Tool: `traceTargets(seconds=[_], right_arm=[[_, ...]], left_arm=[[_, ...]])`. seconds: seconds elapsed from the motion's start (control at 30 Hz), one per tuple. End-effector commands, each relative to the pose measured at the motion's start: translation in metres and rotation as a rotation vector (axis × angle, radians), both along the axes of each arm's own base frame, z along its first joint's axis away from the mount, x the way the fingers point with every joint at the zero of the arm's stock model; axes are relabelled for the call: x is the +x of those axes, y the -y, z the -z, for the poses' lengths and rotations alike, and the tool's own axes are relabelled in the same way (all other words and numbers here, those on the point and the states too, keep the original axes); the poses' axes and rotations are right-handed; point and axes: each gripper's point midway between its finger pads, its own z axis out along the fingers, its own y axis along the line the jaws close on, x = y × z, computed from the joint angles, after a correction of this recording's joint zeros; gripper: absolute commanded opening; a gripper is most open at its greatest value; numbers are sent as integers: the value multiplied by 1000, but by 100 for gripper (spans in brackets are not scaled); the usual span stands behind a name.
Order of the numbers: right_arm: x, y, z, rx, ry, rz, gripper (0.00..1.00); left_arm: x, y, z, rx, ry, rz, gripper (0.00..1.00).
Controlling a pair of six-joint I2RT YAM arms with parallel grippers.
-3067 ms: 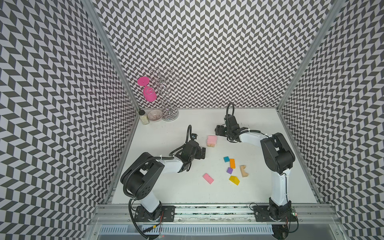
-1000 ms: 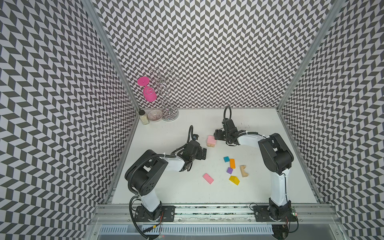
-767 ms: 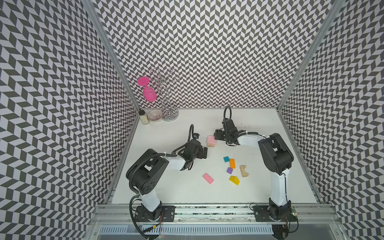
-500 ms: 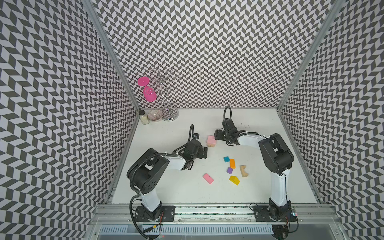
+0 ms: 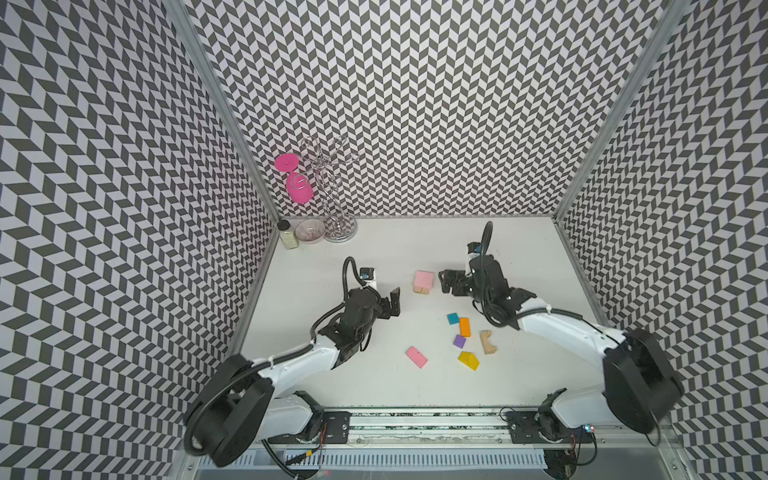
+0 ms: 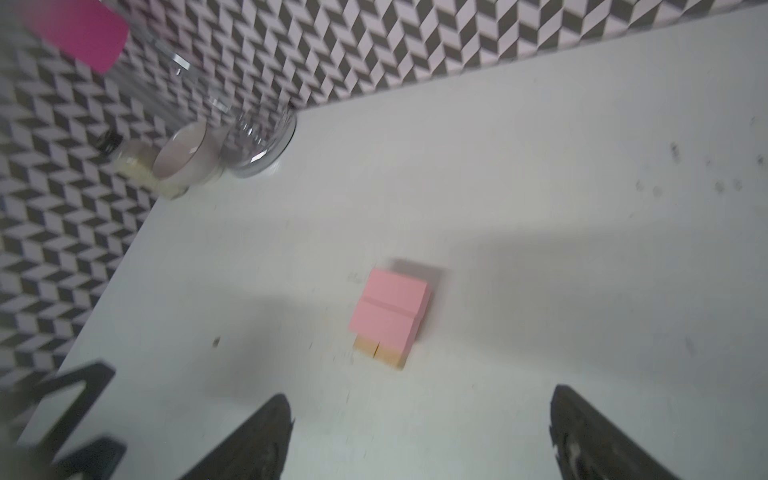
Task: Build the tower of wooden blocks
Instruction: 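Grasp the loose pink block with the right gripper while the left arm draws back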
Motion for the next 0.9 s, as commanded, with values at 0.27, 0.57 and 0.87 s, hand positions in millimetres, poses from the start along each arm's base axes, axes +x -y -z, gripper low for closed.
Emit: traceTargets(seconds=[0.27, 0.57, 0.87], right_arm=[[-122, -56, 73, -121, -78, -322, 93], [-164, -95, 102, -228, -126, -488, 89], [-160, -94, 133, -339, -177, -455, 69]], left_arm=[[-28, -80, 2, -87, 130, -254, 100], [-37, -93, -3, -124, 163, -287, 100], [-33, -94, 0, -126, 145, -286, 100]])
